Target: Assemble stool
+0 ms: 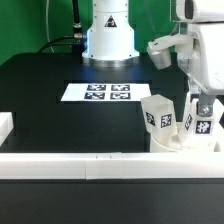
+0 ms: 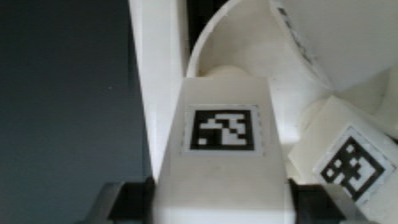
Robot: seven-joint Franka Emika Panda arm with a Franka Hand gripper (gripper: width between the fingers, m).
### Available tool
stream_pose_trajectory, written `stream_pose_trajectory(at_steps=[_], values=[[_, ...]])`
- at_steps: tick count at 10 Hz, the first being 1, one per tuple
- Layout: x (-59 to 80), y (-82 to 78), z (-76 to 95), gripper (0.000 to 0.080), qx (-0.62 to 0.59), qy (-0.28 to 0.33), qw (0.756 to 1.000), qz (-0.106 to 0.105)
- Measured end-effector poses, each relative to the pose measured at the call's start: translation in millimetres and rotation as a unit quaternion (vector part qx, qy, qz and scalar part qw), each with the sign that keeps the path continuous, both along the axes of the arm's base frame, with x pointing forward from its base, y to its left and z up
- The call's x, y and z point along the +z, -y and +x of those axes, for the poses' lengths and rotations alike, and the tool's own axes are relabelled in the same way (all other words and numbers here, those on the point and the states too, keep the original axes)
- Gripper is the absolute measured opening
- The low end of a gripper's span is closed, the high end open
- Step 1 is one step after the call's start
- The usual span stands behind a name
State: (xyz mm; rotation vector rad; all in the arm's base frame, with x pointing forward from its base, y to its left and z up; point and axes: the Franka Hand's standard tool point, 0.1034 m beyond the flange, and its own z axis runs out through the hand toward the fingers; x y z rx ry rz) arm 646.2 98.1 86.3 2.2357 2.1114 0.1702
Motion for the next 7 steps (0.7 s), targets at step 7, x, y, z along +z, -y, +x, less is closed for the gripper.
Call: stream_pose_trajectory(at_steps=[7], values=[[-0.8, -13.1, -4.7, 0.0341, -0.321, 0.000, 0.945, 0.063]])
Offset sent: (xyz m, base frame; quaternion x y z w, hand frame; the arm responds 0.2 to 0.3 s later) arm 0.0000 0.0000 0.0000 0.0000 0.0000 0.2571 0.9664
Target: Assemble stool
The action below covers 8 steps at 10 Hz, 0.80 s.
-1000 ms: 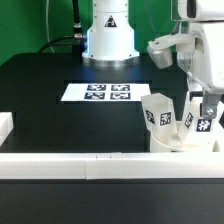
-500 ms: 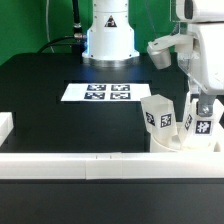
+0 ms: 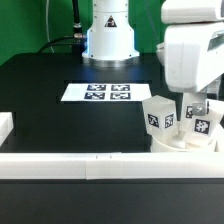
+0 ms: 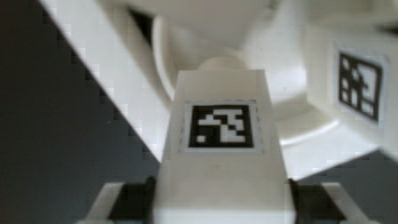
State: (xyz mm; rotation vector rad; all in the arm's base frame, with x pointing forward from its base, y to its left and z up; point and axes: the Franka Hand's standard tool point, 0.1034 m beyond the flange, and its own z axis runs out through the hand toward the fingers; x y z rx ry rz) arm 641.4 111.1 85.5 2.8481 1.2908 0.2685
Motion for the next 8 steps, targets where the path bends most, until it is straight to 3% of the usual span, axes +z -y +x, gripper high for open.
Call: stream_pose_trajectory(at_steps=[2, 6, 8], values=[[-0.3, -9.8, 0.3, 0.0341, -0.122, 0.009, 0.992, 0.033], [-1.2, -9.6, -0.6, 0.0341, -0.236, -0.002, 0.970, 0.061], [-1.0, -7.4, -0.4, 0.0341, -0.310, -0.010, 0.948, 0.078]])
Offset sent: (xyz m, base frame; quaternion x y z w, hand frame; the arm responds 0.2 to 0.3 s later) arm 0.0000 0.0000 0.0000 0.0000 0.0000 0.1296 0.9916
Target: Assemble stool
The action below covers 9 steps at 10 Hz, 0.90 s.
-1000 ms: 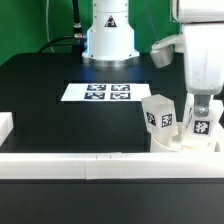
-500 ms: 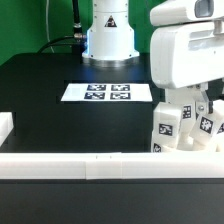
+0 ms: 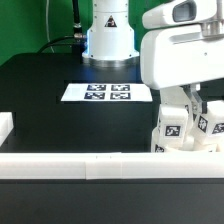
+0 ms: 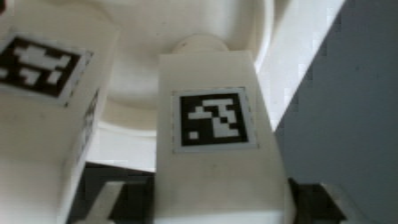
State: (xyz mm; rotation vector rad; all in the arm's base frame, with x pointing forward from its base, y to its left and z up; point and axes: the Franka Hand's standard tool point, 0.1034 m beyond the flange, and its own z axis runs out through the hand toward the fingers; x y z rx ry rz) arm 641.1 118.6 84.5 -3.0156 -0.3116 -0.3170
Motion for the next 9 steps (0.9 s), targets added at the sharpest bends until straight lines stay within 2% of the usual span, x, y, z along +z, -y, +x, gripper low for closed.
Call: stream_pose_trajectory(at_steps=[2, 3, 4, 5, 6, 8, 9], values=[[-0.6, 3.4, -9.3, 0.0341, -0.121, 0.003, 0.992, 0.035], [-1.3, 3.7, -13.5, 0.0341, -0.189, 0.003, 0.981, 0.054], [-1.3, 5.1, -14.8, 0.0341, -0.239, 0.008, 0.969, 0.066], [-1.3, 4.9, -15.3, 0.0341, -0.262, 0.010, 0.962, 0.068], [-1.6, 5.7, -16.0, 0.0341, -0.336, 0.004, 0.939, 0.080], [-1.5, 6.9, -16.8, 0.0341, -0.413, -0.007, 0.906, 0.094], [-1.4, 8.0, -16.5, 0.0343, -0.473, -0.015, 0.874, 0.110]])
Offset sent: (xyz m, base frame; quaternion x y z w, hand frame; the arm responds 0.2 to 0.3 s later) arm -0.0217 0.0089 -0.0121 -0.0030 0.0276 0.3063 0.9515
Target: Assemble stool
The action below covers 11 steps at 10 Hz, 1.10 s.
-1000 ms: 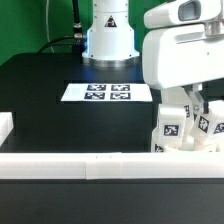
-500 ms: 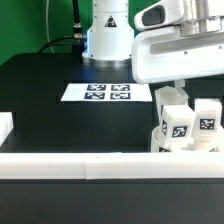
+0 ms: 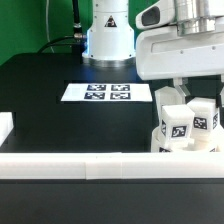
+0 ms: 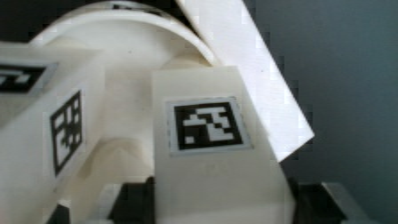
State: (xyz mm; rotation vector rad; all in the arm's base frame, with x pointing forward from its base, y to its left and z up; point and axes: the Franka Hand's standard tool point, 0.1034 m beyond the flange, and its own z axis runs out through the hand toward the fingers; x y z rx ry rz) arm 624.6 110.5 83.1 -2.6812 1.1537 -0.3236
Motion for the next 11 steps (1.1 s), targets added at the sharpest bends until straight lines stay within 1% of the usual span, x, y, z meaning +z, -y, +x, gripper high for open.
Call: stream_pose_trajectory(at_steps=[2, 3, 6, 7, 8, 9, 10, 11], values=[[-0.3, -0.2, -2.5, 0.0343, -0.122, -0.020, 0.991, 0.041], [-0.7, -0.8, -3.3, 0.0343, -0.156, -0.025, 0.986, 0.053], [-1.4, -2.0, -4.5, 0.0343, -0.195, -0.031, 0.978, 0.070], [0.0, -0.8, -3.8, 0.0497, -0.180, -0.028, 0.981, 0.066], [7.4, 4.3, -0.8, 0.0600, -0.162, -0.022, 0.984, 0.064], [17.3, 4.8, 1.0, 0.0600, -0.150, -0.020, 0.986, 0.064], [29.0, 5.2, 4.9, 0.0640, -0.129, -0.011, 0.990, 0.061], [37.9, 6.0, 8.1, 0.0647, -0.103, -0.001, 0.993, 0.056]])
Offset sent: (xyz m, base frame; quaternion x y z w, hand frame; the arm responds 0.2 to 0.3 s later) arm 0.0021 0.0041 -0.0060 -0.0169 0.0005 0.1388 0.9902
